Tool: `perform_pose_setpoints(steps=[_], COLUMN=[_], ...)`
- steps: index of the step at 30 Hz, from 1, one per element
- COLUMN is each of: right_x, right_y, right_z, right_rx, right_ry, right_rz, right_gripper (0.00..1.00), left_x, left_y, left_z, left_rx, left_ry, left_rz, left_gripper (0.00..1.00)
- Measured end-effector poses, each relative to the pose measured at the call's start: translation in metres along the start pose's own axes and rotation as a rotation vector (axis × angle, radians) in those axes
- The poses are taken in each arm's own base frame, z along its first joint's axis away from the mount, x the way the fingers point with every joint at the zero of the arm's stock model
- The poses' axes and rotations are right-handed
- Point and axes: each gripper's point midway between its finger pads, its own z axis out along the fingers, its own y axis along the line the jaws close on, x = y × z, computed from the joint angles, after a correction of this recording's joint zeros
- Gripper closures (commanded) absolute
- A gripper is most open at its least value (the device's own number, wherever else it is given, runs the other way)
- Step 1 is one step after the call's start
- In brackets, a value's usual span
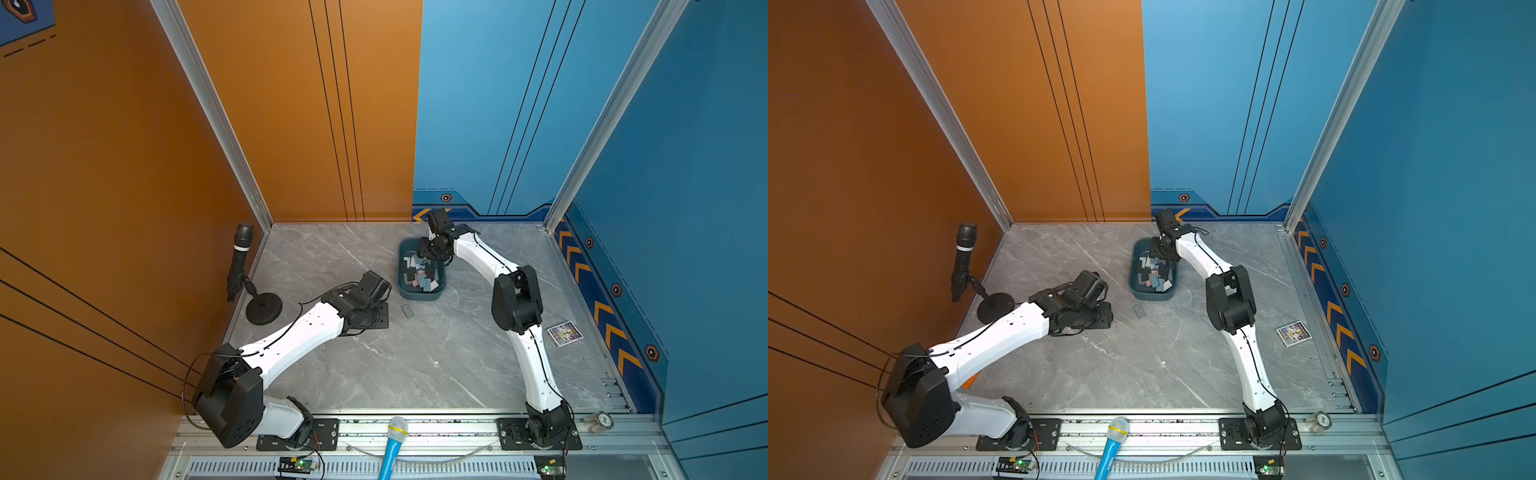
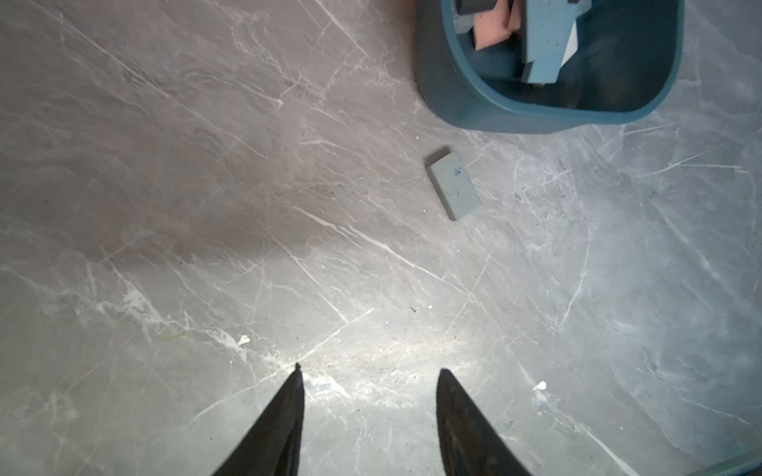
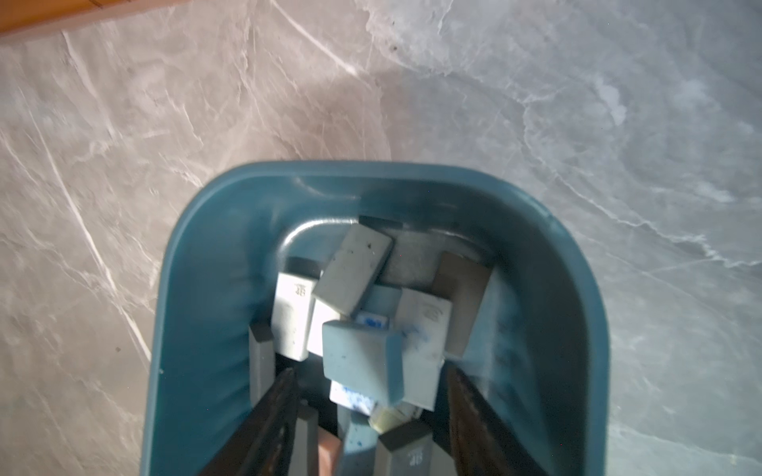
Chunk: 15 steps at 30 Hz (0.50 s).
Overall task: Put the eraser in the storage box
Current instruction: Place the eraser in the storage box.
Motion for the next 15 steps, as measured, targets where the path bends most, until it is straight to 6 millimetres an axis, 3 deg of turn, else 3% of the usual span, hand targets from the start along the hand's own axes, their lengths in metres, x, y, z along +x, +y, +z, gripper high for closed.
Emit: perform_pose_setpoints(steps=[8,11,15], right_x=[0.003,0.006,0.001], right_y=[0.000,0.000,0.002], right_z=[-0.014,-0.044,-0.113], right_rx=[-0.001,-0.005,-0.026], right_ry=[0.013,0.003,-0.086], right_rz=[0.001,-0.006,-0.015], right_gripper=[0.37,0.37,0.37], left_x=[-0.002,-0.003,-0.002], left_y=[-0.021,-0.029,-0.041], left_z=[0.014,0.024,0.041], left_rx=[0.010,0.012,0.018], left_ry=[0.018,0.032,0.050], left_rz=[0.036,0.049,0.065], left_gripper=[0.41,0.36,0.30])
